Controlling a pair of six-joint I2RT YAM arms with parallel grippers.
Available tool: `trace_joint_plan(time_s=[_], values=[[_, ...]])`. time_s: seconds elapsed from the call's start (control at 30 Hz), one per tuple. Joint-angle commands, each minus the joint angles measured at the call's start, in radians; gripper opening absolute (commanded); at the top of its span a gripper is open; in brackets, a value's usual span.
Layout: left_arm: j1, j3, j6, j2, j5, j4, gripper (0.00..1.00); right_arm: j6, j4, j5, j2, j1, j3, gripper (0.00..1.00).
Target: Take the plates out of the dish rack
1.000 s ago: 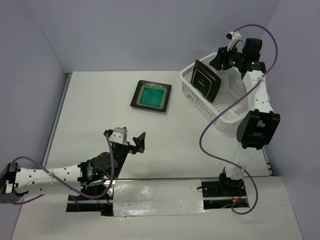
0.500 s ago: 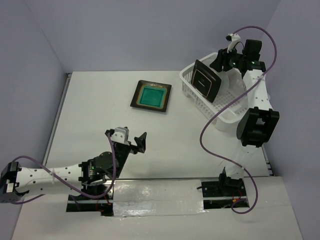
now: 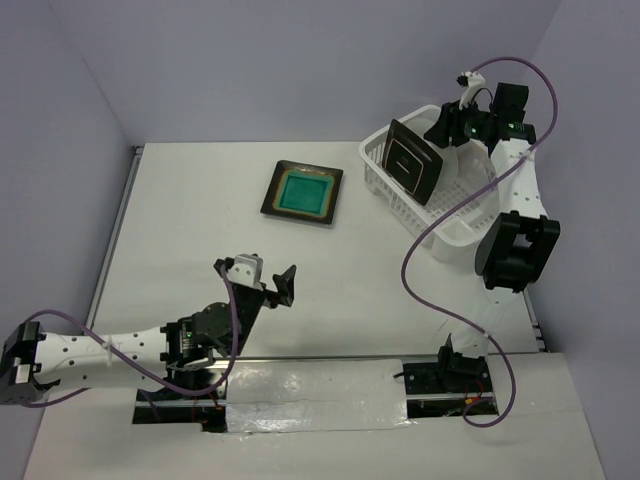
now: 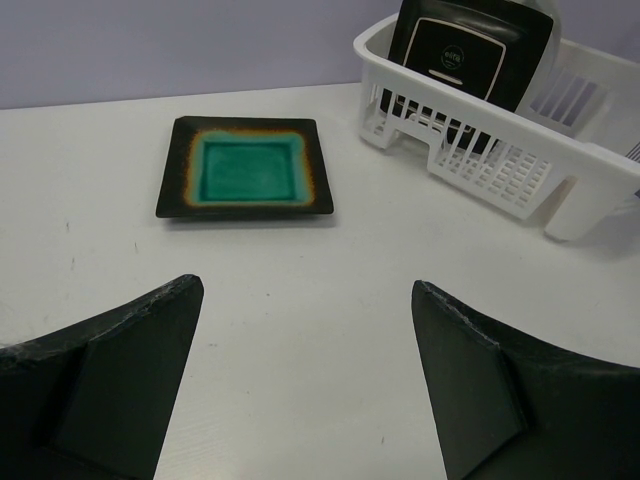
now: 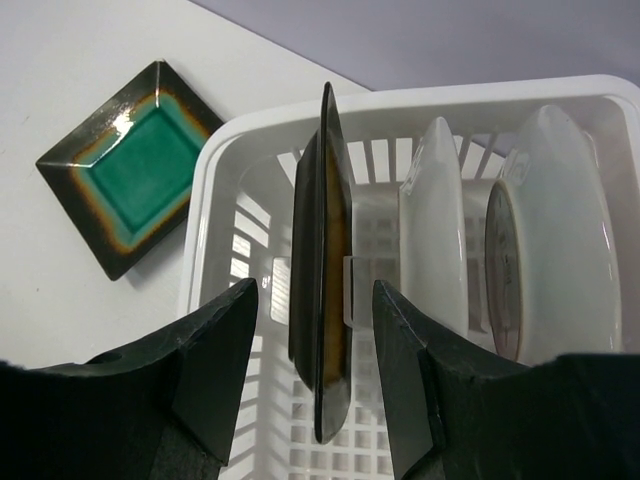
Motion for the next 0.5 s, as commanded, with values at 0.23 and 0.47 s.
trace_joint_plan(time_s=[0.23, 0.47], values=[[-0.003, 0.048, -0.016, 0.010, 0.009, 0.029, 0.98, -0.016, -0.047, -0.105, 0.080, -0.011, 0.111, 0.55], [-0.003, 0.052, -0.018, 0.016, 0.007, 0.026, 0.98, 0.008, -0.049, -0.148, 0.120, -0.010, 0.137, 0.54]])
